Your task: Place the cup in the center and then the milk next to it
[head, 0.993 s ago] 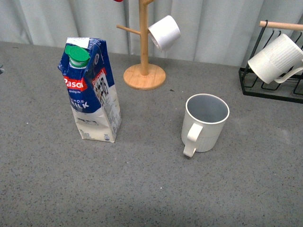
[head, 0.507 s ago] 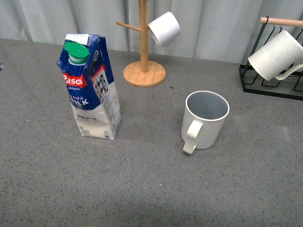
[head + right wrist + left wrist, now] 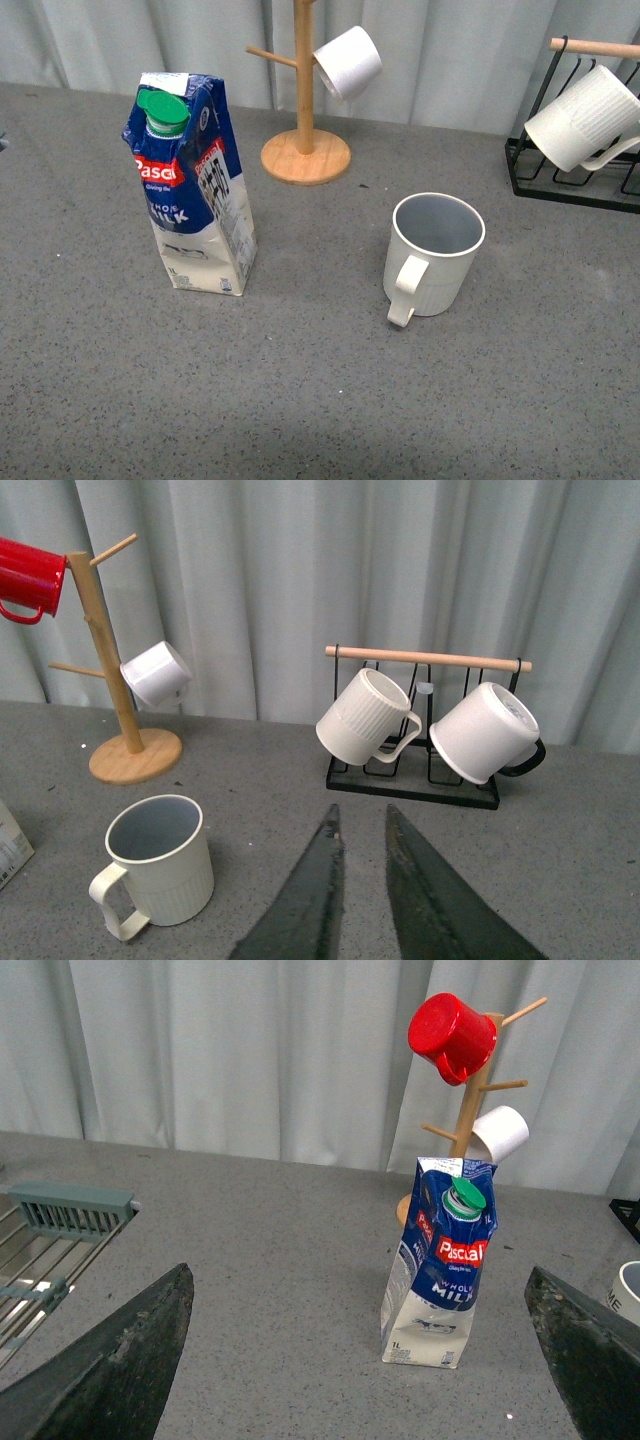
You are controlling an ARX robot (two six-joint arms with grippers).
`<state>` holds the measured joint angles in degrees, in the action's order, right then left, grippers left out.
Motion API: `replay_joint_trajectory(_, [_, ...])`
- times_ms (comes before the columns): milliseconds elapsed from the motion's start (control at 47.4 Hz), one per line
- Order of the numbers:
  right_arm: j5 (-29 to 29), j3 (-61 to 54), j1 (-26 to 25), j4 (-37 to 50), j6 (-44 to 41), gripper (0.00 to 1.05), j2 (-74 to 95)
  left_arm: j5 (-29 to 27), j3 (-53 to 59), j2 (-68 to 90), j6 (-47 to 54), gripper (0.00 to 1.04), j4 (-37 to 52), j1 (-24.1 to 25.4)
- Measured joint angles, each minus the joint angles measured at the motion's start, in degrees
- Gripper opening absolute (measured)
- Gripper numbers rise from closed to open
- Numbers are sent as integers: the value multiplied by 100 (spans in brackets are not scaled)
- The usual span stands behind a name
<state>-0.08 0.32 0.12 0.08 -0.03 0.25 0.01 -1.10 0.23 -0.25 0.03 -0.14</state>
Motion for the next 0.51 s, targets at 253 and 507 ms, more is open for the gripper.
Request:
replay_joint_trajectory(253, [0,0,0,0,0,71,0,0,0,0,0,98,0,0])
replay_joint_trajectory(507, [0,0,0,0,4,95,0,0,0,0,0,98,0,0])
